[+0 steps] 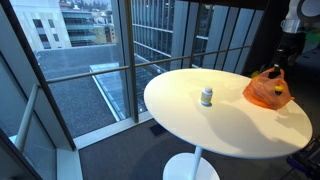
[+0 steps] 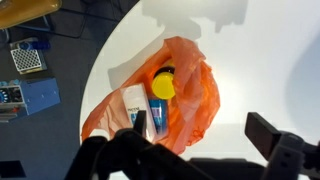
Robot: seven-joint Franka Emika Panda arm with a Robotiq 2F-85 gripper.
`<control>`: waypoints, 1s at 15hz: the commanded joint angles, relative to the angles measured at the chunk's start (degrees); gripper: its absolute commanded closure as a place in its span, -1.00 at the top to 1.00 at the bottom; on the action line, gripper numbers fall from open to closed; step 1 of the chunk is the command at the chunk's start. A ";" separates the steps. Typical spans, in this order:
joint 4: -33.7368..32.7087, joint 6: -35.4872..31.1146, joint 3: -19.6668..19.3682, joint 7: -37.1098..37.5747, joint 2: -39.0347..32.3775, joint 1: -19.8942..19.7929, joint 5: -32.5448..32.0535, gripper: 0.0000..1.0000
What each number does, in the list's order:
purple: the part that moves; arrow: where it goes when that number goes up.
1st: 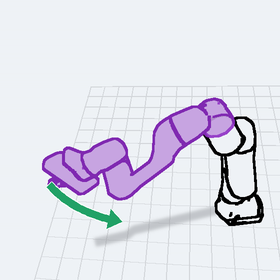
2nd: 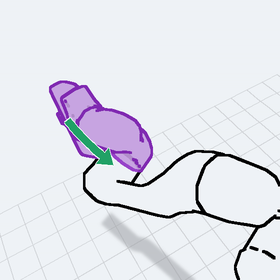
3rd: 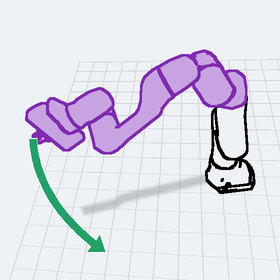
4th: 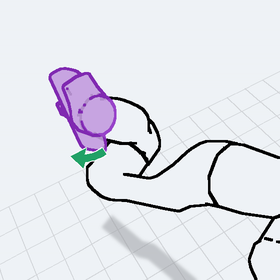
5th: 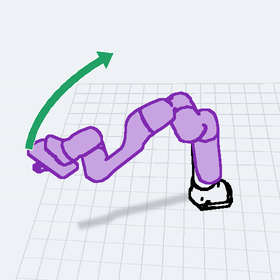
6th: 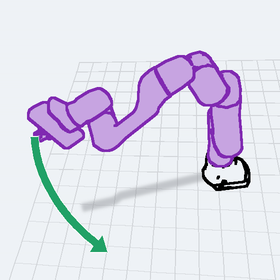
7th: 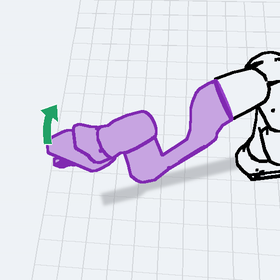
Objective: Pick up the white rectangular container and put it in the orange plastic
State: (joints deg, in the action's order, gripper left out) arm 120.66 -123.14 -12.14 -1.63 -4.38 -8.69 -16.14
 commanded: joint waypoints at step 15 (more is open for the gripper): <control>9.20 11.73 2.95 -19.61 16.45 2.18 11.01 1.00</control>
State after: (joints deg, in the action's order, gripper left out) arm 129.94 -111.51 -9.01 -21.28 12.07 -6.70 -5.10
